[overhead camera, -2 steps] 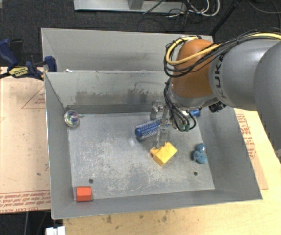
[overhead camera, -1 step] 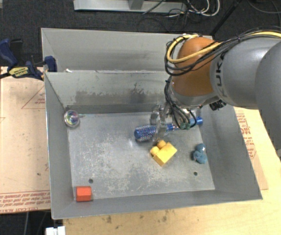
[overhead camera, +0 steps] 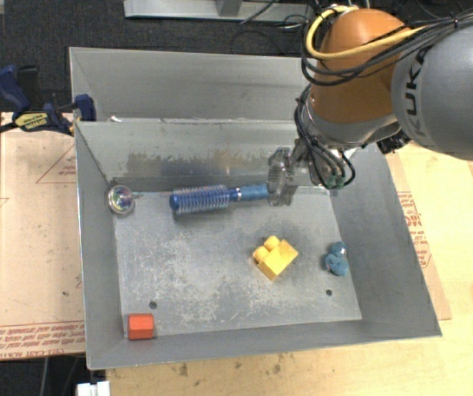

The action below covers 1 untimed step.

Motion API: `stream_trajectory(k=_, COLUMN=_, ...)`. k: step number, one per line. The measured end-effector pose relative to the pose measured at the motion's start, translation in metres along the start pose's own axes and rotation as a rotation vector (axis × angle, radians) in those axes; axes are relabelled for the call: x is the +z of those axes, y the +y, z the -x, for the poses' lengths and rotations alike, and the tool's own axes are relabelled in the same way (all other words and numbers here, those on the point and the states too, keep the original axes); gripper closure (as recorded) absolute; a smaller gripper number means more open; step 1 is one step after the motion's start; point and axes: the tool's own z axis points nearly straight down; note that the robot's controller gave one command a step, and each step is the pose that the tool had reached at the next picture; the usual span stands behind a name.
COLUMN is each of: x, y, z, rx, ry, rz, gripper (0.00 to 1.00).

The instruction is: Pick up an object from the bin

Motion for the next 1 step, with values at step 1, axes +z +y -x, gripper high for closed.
stream_trajectory(k=1, x=0.0046, y=-0.0001, z=-0.0011, rx=0.001, ry=0.006, rz=0.000, gripper=0.00)
